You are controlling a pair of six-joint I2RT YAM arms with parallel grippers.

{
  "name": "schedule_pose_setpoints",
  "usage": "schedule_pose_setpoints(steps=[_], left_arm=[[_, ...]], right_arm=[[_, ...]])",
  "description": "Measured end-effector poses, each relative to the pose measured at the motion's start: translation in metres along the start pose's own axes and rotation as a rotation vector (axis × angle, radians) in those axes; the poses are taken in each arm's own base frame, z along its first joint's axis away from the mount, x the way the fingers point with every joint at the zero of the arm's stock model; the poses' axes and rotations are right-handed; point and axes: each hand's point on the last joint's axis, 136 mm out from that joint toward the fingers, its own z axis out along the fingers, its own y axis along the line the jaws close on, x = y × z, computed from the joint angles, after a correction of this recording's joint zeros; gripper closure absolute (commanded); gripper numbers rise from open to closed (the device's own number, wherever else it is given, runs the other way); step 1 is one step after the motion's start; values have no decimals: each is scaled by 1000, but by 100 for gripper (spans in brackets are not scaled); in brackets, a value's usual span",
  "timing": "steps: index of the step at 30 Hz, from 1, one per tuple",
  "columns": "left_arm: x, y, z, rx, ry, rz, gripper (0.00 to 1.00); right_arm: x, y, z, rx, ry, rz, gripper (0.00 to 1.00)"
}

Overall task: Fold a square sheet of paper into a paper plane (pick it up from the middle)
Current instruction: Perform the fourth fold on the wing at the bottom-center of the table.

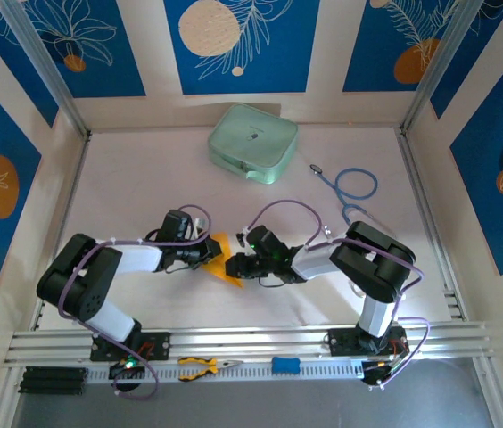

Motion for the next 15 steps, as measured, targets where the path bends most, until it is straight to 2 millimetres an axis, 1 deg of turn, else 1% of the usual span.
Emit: schedule_pose_setpoints(steps=[10,11,15], left_arm=[[-1,1,0,3,-13,7,96],[-2,2,1,1,-14,6,96],[-1,6,2,-8,-13,1,96]], right_arm=[[3,-4,-1,12,-7,12,89],[4,-4,-1,14,-9,13,93],[5,-4,-1,14,-21,20,92]])
